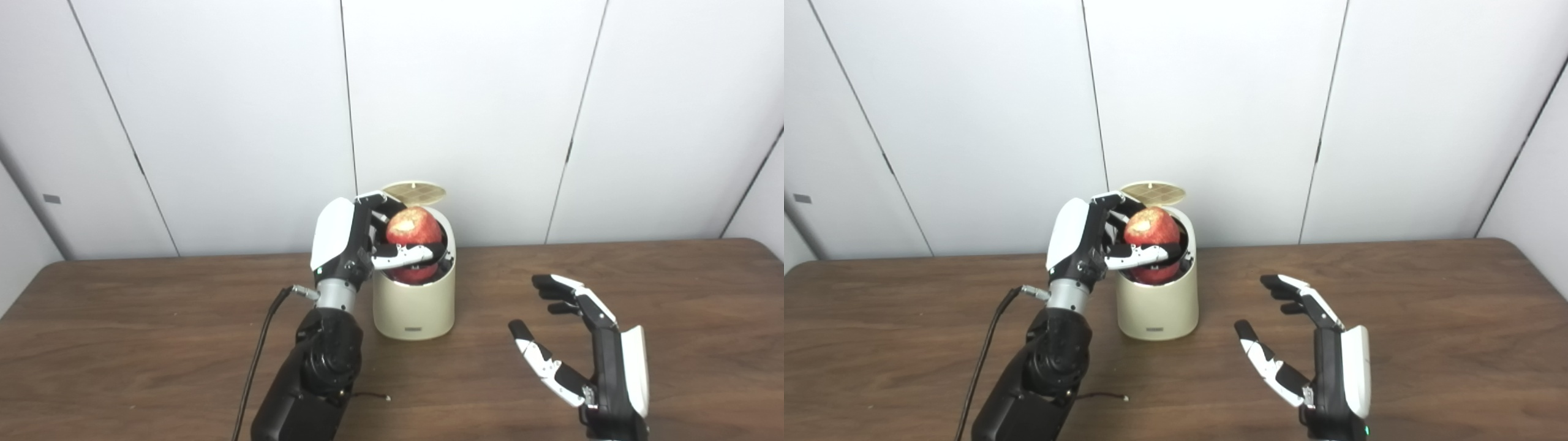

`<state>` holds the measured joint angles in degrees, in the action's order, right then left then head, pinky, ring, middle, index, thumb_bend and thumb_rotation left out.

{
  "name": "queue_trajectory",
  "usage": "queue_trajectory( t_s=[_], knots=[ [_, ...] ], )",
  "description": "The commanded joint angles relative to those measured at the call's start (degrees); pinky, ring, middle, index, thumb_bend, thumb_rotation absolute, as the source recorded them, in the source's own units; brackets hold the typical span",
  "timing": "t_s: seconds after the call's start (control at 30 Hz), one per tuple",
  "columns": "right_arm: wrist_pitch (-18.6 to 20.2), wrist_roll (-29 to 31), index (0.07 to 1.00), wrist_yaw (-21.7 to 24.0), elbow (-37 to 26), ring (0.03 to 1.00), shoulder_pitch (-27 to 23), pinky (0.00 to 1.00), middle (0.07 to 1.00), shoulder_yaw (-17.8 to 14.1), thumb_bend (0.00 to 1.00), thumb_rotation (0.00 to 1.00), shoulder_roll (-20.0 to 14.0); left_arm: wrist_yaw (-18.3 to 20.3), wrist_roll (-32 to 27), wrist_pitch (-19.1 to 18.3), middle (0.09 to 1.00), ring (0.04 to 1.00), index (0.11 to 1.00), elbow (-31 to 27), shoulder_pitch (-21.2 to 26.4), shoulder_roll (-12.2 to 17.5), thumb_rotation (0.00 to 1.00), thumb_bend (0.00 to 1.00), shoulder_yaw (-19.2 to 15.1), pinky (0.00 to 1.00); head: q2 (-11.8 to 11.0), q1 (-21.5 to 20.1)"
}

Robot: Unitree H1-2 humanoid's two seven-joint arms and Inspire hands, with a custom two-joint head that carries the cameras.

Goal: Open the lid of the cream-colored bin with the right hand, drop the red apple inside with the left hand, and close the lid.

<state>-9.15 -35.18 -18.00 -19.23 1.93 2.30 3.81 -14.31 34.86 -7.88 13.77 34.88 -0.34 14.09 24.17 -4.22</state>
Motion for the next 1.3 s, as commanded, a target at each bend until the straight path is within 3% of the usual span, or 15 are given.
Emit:
queue_trajectory(
  t_s=[0.0,0.23,0.47,0.73,0.93,1.0,1.03,1.1,1.27],
  knots=[
    [-1.8,-0.3,0.672,-0.8,-1.4,0.667,-1.1,0.58,0.682,0.2,0.27,0.27,0.2,-0.8,1.2,1.5,0.614,0.605,0.601,-0.9,3.2,0.1,0.15,0.98,0.3,0.51,0.1,0.0],
    [-1.2,-0.4,0.675,-0.5,-1.4,0.670,-1.0,0.59,0.690,0.2,0.27,0.32,0.2,1.8,1.6,-1.2,0.640,0.641,0.636,-2.0,2.8,0.2,0.22,1.00,0.5,0.54,0.1,0.0],
    [-1.8,-0.6,0.671,-0.7,-1.1,0.666,-1.0,0.58,0.685,0.2,0.27,0.28,-0.1,2.4,1.7,-2.1,0.670,0.678,0.667,-2.8,2.5,0.1,0.23,1.00,0.7,0.58,0.1,0.2],
    [-1.8,-0.5,0.671,-0.7,-1.1,0.667,-1.0,0.58,0.686,0.2,0.28,0.32,-0.2,3.3,1.9,-3.0,0.681,0.692,0.674,-4.1,2.0,0.2,0.23,1.00,0.7,0.60,0.2,0.2],
    [-1.6,-0.6,0.674,-0.6,-1.0,0.670,-0.9,0.59,0.689,0.2,0.28,0.31,-0.2,2.1,-1.7,0.1,0.614,0.593,0.612,-4.8,1.2,-0.7,0.16,1.00,-1.2,0.51,0.2,0.3],
    [-1.7,-0.6,0.673,-0.7,-0.8,0.668,-1.0,0.59,0.688,0.2,0.28,0.31,-0.3,2.0,-6.0,2.2,0.563,0.554,0.565,-6.2,0.4,-2.1,0.05,0.95,-3.2,0.50,0.2,0.3],
    [-1.7,-0.6,0.673,-0.7,-0.8,0.668,-1.0,0.59,0.688,0.2,0.28,0.30,-0.3,2.3,-9.2,3.6,0.547,0.543,0.528,-6.9,0.0,-3.0,0.05,0.74,-4.5,0.50,0.2,0.3],
    [-1.8,-0.6,0.674,-0.8,-0.6,0.668,-1.0,0.59,0.689,0.2,0.28,0.29,-0.3,3.0,-14.7,5.0,0.495,0.500,0.504,-8.0,-0.7,-4.6,0.01,0.57,-7.0,0.45,0.2,0.3],
    [-2.3,-0.2,0.672,-1.2,0.1,0.666,-1.1,0.59,0.687,0.0,0.29,0.29,-0.4,3.8,-23.2,3.6,0.493,0.479,0.467,-11.3,-1.5,-7.3,0.00,0.50,-11.7,0.41,0.1,0.5]
  ],
)
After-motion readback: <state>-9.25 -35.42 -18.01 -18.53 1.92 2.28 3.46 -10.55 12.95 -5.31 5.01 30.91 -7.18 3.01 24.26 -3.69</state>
